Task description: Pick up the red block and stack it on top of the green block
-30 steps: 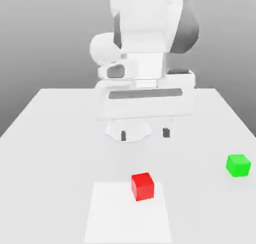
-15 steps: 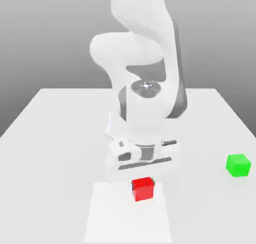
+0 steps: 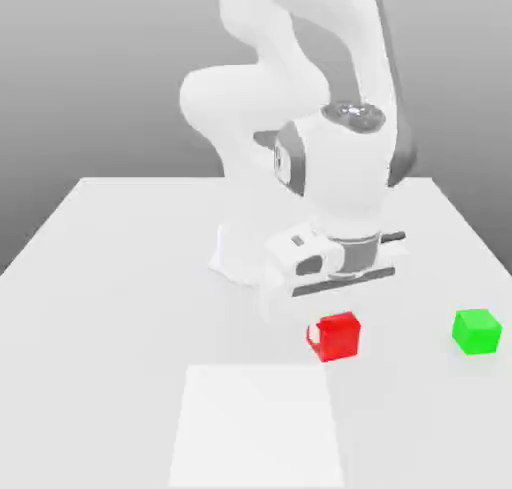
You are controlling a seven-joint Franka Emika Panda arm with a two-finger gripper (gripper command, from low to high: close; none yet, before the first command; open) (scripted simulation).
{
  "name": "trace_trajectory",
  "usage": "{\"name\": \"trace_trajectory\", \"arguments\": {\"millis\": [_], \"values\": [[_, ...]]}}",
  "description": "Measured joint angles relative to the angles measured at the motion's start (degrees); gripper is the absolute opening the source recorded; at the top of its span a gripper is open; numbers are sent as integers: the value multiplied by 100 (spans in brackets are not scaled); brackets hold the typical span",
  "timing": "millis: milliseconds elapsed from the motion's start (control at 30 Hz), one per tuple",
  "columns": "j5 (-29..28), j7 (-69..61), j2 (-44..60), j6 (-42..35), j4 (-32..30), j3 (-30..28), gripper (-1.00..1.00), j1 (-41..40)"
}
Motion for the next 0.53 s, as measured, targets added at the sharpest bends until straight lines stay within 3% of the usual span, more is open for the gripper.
{"name": "trace_trajectory", "arguments": {"millis": [233,400,433,533], "values": [[8,1604,218,-486,707,892,-100,1899],[-657,2236,1127,278,819,523,-100,2075],[-782,2330,1288,422,828,447,100,2118],[-782,2330,1288,422,828,447,100,2118]]}}
